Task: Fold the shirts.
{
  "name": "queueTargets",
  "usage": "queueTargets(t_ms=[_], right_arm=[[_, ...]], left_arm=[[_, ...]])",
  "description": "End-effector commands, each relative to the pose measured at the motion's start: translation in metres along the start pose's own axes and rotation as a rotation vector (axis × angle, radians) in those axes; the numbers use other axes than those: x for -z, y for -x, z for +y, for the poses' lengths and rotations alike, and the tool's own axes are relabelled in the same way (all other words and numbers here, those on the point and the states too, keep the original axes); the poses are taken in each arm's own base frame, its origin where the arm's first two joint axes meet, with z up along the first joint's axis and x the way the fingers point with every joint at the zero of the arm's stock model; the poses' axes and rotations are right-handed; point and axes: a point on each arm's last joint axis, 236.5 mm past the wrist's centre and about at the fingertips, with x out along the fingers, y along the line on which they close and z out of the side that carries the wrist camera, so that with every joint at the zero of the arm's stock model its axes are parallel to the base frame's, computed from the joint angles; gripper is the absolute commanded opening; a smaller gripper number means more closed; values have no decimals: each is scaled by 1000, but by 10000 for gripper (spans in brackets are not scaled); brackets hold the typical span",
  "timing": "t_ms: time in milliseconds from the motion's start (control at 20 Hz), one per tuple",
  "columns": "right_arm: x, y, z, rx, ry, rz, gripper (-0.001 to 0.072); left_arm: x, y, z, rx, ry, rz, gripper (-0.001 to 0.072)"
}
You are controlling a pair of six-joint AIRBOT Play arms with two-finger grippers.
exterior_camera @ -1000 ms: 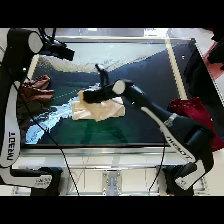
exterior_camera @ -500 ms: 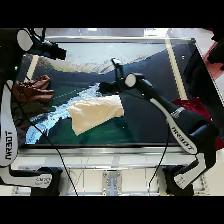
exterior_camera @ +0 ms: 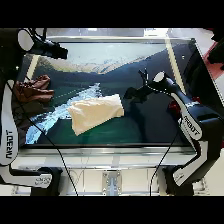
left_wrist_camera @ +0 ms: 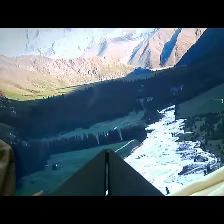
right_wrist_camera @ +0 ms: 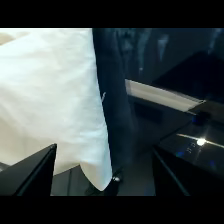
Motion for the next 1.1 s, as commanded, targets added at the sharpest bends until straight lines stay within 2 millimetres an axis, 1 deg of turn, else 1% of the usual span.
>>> queueTargets(t_ms=[0, 100, 200, 350, 550, 700, 750, 800, 900, 1050], right_arm=[[5, -26, 11, -161, -2, 40, 679], [5, -42, 20, -224, -4, 43, 679], [8, -56, 21, -229, -9, 54, 679], [12, -72, 33, -271, -32, 65, 680], [11, -91, 61, -359, -35, 44, 673], [12, -95, 72, -362, -9, 35, 669], [10, -94, 74, -362, 4, 34, 664], [10, -92, 77, -363, 21, 37, 642], [10, -89, 80, -342, 76, 51, 642], [19, -99, 70, -205, 147, 96, 641]], left_arm=[[-2, 0, -1, 5, 17, -6, 10], [-1, 0, -1, 6, 29, -5, 10], [-1, 0, -2, 7, 30, -5, 10], [-1, 0, -2, 8, 30, -5, 10], [-1, 0, -2, 7, 28, -3, 10], [0, 0, 1, -2, 19, 0, 10], [0, 0, 1, -4, 11, 1, 10], [0, 0, 1, -4, 1, 1, 10], [0, 0, 1, -4, -7, 0, 10], [0, 0, 1, -4, -7, 1, 10]])
